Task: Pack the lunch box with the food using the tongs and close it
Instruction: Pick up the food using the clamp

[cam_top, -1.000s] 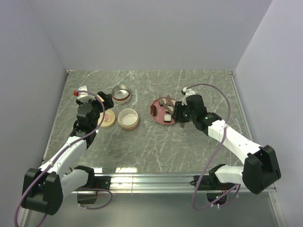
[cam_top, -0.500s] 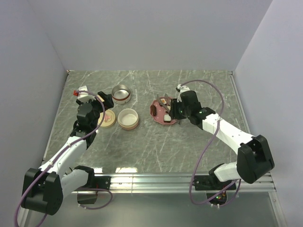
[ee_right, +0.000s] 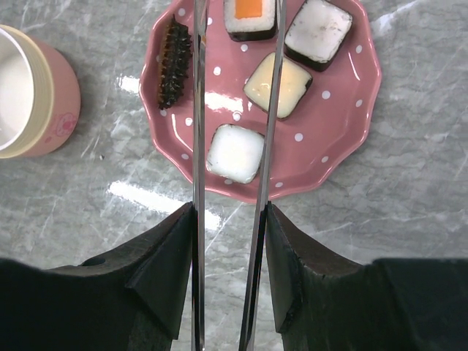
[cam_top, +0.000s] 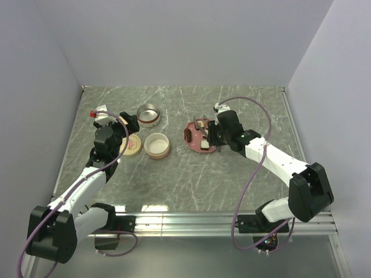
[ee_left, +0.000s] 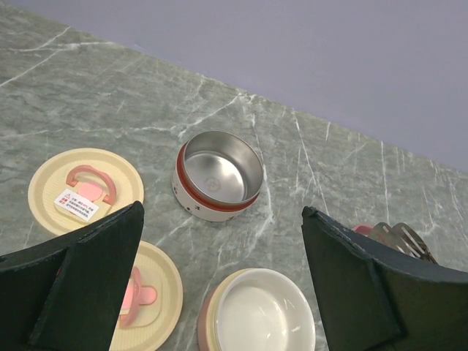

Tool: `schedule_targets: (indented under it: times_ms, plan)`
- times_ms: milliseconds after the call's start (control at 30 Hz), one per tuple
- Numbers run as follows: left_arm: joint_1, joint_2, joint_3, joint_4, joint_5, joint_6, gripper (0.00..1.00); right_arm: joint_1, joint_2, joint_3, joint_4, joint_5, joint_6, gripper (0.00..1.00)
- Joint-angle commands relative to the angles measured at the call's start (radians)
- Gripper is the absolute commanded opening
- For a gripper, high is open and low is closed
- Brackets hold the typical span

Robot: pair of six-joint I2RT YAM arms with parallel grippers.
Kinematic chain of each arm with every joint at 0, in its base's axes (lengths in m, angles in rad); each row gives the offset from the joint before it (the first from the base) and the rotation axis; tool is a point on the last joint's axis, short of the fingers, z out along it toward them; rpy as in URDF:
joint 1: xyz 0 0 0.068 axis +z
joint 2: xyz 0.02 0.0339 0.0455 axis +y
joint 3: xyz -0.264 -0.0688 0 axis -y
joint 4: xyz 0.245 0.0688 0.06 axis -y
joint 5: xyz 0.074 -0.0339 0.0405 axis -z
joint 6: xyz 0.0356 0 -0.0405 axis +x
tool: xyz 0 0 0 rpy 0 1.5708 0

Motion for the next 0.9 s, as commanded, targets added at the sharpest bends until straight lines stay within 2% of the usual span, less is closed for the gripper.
schedule_targets:
  times_ms: [0,567,700,867]
  plan:
    - [0.005,-0.004,0.008,0.050,0.020,-0.004,0.96,0.006,0.007,0.055,0.003,0.033,-0.016,0.49]
    - [0.005,-0.007,0.006,0.048,0.020,-0.004,0.96,0.039,0.084,0.087,-0.042,0.051,-0.026,0.49]
    - [0.005,-0.010,0.005,0.048,0.019,-0.004,0.96,0.042,0.090,0.095,-0.048,0.061,-0.026,0.32]
    - [0.005,-0.015,0.003,0.048,0.016,-0.002,0.96,0.040,0.067,0.099,-0.051,0.064,-0.023,0.29]
